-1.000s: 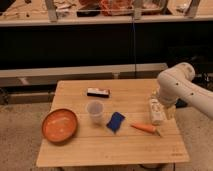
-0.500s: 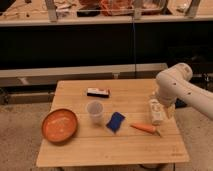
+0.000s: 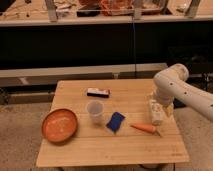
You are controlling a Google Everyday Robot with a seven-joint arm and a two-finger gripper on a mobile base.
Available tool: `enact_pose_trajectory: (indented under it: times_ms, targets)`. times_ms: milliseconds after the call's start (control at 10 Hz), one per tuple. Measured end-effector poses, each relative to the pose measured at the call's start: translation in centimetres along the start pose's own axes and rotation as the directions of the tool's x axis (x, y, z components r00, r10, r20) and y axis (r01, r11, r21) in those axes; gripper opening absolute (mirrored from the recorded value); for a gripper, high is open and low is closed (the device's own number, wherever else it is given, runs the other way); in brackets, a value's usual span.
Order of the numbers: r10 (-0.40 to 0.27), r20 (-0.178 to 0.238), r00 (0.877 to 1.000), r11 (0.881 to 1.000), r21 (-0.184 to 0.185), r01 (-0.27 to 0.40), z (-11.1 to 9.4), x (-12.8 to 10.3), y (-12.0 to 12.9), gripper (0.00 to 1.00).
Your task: Place the bottle in the ceramic bowl
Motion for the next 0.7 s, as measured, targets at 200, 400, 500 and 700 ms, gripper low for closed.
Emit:
enact_pose_trajectory:
  times_ms: [200, 400, 500, 700]
  targets:
    - [-0.044, 0.002, 0.999, 0.999, -0.004, 0.044, 0.8, 0.2, 0.0, 0.80]
    - [-0.077, 0.005, 0.997, 0.997, -0.007, 0.077, 1.4, 0.3, -0.1, 0.80]
    - [-0.096, 0.007, 0.995, 0.995, -0.007, 0.096, 1.8, 0.3, -0.3, 0.80]
    - [-0.127, 0.011, 0.992, 0.992, -0.007, 0.127, 2.5, 0.4, -0.5, 0.80]
